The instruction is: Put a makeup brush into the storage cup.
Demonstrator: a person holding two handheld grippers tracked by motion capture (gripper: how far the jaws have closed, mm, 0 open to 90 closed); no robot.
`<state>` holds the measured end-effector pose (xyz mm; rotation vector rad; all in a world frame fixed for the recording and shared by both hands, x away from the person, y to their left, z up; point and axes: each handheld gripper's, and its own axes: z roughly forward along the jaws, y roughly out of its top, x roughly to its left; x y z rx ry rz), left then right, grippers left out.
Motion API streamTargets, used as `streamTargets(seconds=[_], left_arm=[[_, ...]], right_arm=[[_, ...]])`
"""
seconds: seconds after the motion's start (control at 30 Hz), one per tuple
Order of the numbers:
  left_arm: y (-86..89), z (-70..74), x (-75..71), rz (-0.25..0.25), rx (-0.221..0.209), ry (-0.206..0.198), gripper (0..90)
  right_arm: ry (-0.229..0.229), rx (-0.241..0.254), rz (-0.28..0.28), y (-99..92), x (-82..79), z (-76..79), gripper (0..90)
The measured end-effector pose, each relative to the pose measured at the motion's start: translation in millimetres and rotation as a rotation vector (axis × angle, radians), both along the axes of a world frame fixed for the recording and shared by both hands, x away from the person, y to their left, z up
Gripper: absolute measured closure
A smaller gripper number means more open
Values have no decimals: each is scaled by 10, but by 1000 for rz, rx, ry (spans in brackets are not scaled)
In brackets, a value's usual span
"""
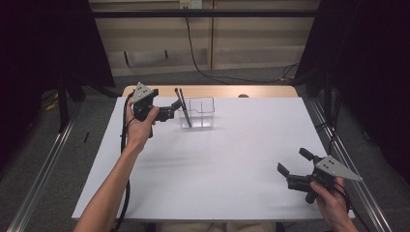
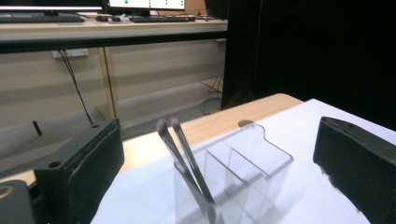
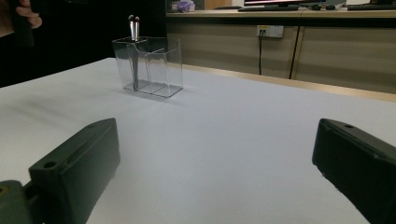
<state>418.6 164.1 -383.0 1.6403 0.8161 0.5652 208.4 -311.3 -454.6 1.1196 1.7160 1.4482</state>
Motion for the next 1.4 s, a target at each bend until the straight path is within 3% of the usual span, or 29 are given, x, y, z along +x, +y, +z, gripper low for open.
streamTargets(seconds=[0.37,0.67,1.0,1.13,1.3,1.4], left_arm=[[268,18,-346,7,-17,-21,22],[437,25,-586,56,-10,-30,17],[623,-165,-891,79,32,-31,17],[707,-220,-996,94,20,-18,17],[744,-255,-1082,110,20,-14,17],[741,-285,-1141,108,45,-19,18]], right_arm=[[-10,-3,-11,23,-47,33,0],[-9,1,-1,37,-22,36,0],[-8,7,-3,37,-32,41,0],[-8,5,-1,39,-33,41,0],[-7,2,-2,41,-25,39,0],[-9,5,-2,42,-33,44,0]])
